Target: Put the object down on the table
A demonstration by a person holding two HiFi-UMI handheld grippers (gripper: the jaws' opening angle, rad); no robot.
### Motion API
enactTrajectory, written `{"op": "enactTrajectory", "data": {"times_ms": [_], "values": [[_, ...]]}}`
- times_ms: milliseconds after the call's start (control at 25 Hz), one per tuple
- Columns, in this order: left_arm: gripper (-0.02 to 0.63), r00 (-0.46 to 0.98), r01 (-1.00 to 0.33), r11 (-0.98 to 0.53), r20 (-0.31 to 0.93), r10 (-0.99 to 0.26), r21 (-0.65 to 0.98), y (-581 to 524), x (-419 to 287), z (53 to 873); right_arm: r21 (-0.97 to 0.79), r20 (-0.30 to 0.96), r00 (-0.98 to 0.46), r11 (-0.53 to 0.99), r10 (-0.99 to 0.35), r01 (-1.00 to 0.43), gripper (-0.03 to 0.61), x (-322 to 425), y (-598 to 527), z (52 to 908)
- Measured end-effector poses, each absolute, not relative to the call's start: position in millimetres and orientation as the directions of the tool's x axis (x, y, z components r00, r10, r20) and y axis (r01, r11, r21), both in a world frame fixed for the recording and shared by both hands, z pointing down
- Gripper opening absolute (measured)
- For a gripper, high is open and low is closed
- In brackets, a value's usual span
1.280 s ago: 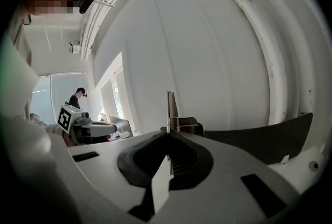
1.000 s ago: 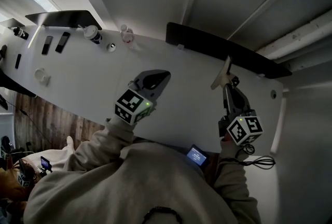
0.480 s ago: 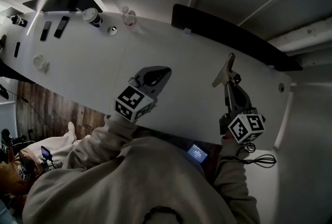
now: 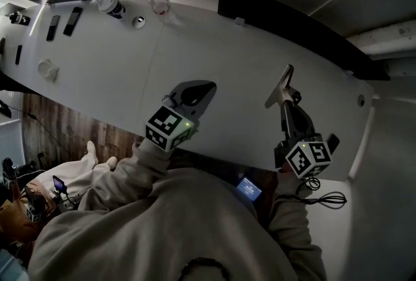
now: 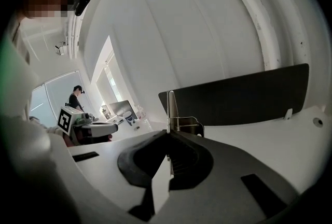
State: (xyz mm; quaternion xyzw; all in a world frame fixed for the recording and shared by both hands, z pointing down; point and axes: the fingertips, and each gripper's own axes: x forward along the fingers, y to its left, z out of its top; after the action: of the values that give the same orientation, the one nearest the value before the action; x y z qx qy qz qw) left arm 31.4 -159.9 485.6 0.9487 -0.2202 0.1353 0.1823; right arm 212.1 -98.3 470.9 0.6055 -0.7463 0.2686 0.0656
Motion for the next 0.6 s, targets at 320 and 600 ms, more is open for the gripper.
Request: {"op": "enactTrajectory", "data": {"times_ms": [320,600], "values": [[0.003,0.858,-0.479,-0.815,0.371,-0.356,0.326,-150.4,27.2,513.6,-0.348,0.475,-0.27,0.103,-0.838,-0.932,0.02,204.1,-85.0,501.3],[0.003,0.838,-0.498,-0.796,0.428,-0.34,0.343,-137.3,26.2,549.7,-0.363,0.517,-0.277,0.085,-0.81,-0.928,0.02,202.5,-72.9,536.5]]}}
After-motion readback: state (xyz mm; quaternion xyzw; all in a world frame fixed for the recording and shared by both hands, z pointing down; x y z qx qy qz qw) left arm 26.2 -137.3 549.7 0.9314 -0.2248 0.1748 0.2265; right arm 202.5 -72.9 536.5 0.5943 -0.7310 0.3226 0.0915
